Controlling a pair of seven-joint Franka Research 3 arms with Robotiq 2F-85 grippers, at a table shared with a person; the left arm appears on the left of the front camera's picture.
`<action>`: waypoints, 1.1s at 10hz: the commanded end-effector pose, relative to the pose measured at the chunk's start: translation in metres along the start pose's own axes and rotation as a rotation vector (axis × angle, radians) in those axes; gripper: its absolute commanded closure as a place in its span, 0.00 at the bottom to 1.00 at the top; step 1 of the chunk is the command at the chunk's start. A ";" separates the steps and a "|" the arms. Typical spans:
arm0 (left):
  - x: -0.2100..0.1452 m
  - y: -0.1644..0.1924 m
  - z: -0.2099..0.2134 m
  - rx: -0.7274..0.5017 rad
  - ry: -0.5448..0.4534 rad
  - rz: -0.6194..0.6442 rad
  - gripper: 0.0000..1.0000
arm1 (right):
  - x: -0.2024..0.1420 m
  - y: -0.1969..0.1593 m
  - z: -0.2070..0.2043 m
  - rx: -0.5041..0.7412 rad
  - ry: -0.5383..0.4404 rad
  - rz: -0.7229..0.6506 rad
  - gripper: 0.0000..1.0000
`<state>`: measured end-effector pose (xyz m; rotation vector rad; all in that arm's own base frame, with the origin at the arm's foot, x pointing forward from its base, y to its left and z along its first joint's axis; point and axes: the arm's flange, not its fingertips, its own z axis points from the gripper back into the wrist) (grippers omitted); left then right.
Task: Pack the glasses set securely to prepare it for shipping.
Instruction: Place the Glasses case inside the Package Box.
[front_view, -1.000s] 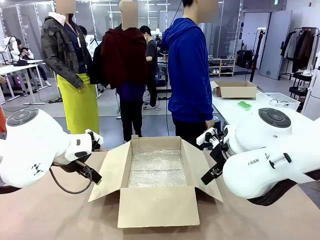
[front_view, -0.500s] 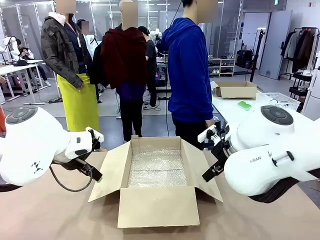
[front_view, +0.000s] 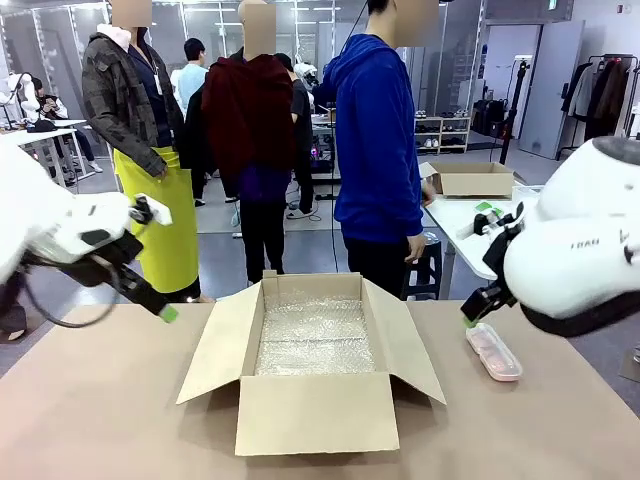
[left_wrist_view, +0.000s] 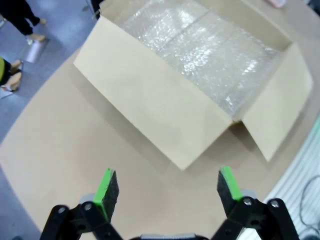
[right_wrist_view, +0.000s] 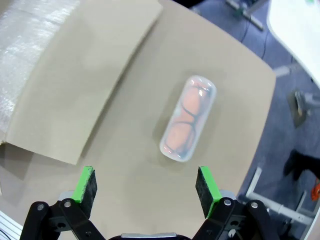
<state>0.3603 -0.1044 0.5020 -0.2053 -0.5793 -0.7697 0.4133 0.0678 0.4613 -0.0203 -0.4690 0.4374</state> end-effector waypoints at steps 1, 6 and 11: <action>-0.019 0.014 0.019 -0.050 0.010 -0.033 0.00 | 0.023 -0.026 -0.018 0.003 0.087 -0.122 0.00; -0.027 0.026 0.035 -0.074 -0.035 -0.002 0.00 | 0.016 -0.067 -0.051 -0.001 0.164 -0.168 0.00; -0.027 0.026 0.035 -0.074 -0.035 -0.002 0.00 | 0.035 -0.081 -0.091 0.005 0.242 -0.183 0.00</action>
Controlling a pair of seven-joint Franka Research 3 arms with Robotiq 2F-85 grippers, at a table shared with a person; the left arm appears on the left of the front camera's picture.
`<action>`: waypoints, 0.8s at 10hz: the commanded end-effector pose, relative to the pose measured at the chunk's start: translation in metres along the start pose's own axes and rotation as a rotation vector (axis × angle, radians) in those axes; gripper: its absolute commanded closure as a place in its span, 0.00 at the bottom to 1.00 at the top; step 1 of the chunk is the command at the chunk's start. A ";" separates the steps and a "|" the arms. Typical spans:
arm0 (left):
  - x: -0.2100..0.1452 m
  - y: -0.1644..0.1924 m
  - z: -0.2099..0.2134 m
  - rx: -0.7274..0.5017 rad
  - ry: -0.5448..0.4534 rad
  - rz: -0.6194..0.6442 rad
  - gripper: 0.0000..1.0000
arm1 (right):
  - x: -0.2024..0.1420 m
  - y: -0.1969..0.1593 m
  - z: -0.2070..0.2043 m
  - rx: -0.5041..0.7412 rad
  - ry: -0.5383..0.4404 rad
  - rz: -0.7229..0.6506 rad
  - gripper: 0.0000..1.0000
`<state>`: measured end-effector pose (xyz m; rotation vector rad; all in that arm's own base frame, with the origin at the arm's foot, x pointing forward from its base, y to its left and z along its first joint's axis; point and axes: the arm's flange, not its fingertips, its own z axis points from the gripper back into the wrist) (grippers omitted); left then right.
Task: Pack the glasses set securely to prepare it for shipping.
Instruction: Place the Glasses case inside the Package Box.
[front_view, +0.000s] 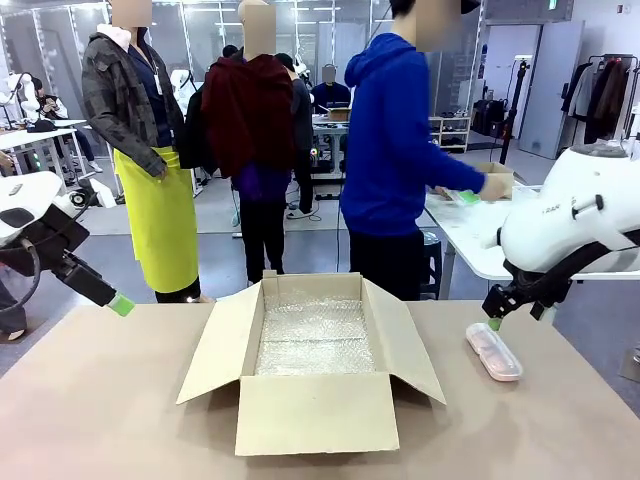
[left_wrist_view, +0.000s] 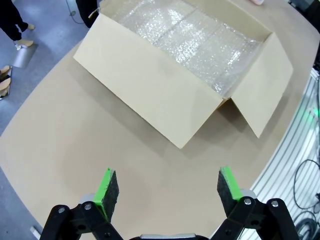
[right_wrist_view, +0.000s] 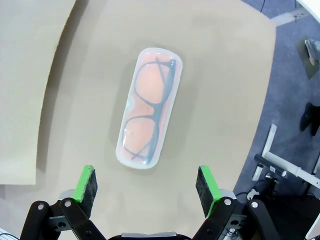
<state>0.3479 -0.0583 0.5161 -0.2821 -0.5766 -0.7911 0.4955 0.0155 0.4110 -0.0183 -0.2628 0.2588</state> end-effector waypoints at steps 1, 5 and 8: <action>0.000 0.002 0.001 -0.002 -0.009 0.000 0.00 | 0.022 -0.007 -0.026 -0.052 0.062 -0.043 0.00; 0.000 0.002 0.001 -0.002 -0.009 0.000 0.00 | 0.031 -0.011 -0.072 0.050 0.101 -0.084 0.00; 0.000 0.002 0.001 -0.002 -0.009 0.000 0.00 | 0.031 -0.014 -0.098 0.113 0.105 -0.114 0.00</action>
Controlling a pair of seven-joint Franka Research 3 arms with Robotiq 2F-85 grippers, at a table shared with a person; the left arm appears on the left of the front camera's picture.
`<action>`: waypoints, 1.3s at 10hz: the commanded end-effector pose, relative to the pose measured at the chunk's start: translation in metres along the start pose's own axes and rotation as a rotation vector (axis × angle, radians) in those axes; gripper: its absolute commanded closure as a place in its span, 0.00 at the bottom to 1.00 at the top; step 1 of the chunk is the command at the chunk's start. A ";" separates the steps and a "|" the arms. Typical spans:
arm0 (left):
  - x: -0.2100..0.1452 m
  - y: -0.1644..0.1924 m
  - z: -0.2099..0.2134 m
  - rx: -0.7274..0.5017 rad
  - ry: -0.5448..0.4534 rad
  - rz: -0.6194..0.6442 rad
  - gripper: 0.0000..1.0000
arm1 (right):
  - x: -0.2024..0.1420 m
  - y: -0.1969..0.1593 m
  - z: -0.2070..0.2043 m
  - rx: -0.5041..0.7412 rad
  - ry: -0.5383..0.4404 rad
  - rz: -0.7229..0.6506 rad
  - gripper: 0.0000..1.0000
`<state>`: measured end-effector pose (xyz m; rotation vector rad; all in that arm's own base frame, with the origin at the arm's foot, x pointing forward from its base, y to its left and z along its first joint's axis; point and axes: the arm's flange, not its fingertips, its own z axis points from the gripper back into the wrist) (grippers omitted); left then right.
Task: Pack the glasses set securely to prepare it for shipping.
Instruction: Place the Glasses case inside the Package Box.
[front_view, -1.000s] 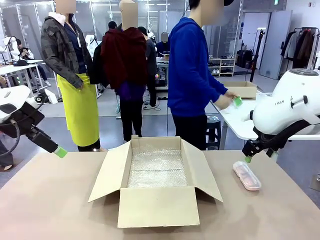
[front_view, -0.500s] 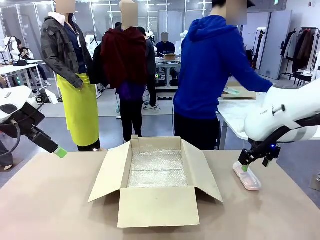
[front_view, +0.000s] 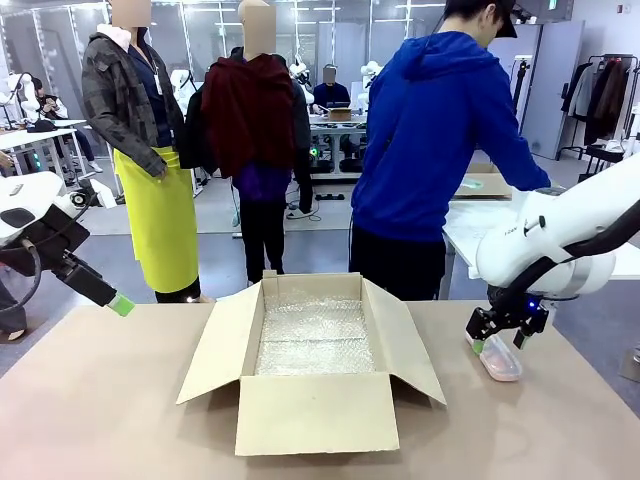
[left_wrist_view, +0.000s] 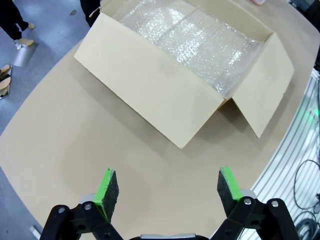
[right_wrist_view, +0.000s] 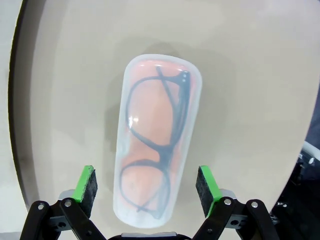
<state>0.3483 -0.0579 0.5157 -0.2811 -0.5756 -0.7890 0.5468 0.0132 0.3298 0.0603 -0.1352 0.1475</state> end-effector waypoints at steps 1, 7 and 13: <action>0.000 0.001 0.001 -0.003 -0.010 -0.003 0.00 | 0.007 0.000 -0.012 0.035 0.014 0.016 0.00; 0.000 0.001 0.001 -0.003 -0.010 -0.003 0.00 | 0.010 0.000 -0.014 0.011 0.038 0.011 0.39; 0.000 0.001 0.001 -0.003 -0.010 -0.003 0.00 | -0.003 0.017 0.073 -0.038 0.007 0.102 0.69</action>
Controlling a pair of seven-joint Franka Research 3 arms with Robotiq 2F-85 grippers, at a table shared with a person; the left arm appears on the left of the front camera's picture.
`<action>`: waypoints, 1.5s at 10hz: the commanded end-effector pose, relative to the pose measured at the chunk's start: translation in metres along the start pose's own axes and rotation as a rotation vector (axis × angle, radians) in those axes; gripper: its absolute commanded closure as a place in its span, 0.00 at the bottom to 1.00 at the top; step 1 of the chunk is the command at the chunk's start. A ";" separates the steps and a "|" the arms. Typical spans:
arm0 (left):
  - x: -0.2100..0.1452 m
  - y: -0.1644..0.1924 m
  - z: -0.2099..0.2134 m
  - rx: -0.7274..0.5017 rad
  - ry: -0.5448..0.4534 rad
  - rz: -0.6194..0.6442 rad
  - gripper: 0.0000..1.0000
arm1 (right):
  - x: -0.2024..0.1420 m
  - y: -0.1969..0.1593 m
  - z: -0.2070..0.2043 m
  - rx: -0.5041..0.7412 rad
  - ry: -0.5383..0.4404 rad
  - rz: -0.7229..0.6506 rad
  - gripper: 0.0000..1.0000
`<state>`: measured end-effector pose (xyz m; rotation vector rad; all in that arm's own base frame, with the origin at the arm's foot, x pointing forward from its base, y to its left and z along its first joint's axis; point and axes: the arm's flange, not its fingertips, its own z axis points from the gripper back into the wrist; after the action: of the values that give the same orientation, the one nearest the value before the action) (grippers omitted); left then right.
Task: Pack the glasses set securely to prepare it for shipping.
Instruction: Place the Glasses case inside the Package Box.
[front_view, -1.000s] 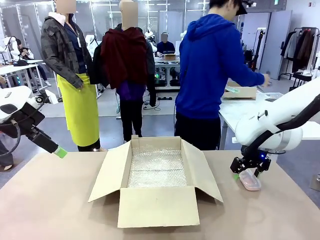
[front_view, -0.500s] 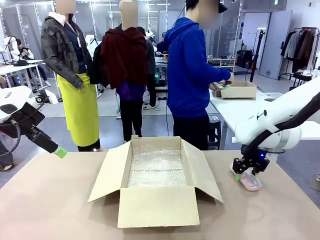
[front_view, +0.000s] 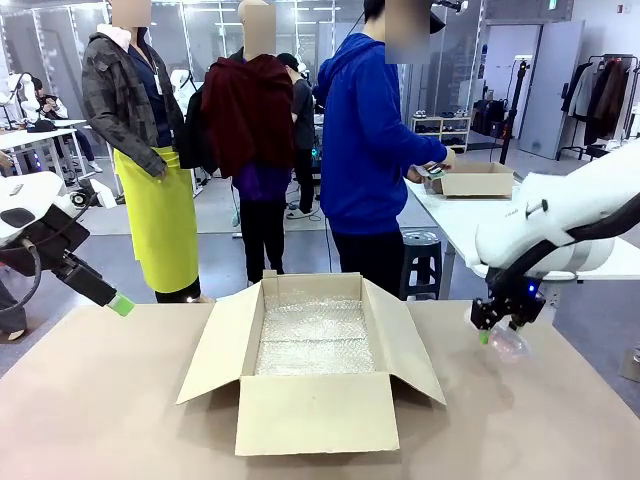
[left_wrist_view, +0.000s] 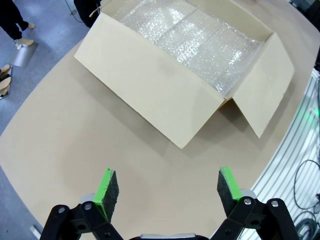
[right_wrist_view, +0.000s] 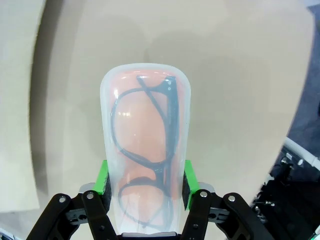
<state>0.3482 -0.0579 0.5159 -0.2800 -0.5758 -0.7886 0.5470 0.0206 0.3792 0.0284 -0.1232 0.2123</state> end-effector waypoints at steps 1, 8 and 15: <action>0.000 0.001 0.001 -0.004 -0.010 -0.003 0.00 | -0.011 0.012 0.041 -0.027 -0.017 0.051 0.69; 0.000 0.001 0.001 -0.004 -0.010 -0.003 0.00 | 0.030 0.137 0.137 -0.005 -0.057 1.105 0.69; 0.000 0.001 0.001 -0.004 -0.010 -0.003 0.00 | 0.149 0.315 0.050 -0.045 0.009 1.321 0.69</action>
<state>0.3482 -0.0584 0.5164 -0.2766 -0.5760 -0.7889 0.5974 0.3409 0.4594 -0.0768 -0.1392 1.5513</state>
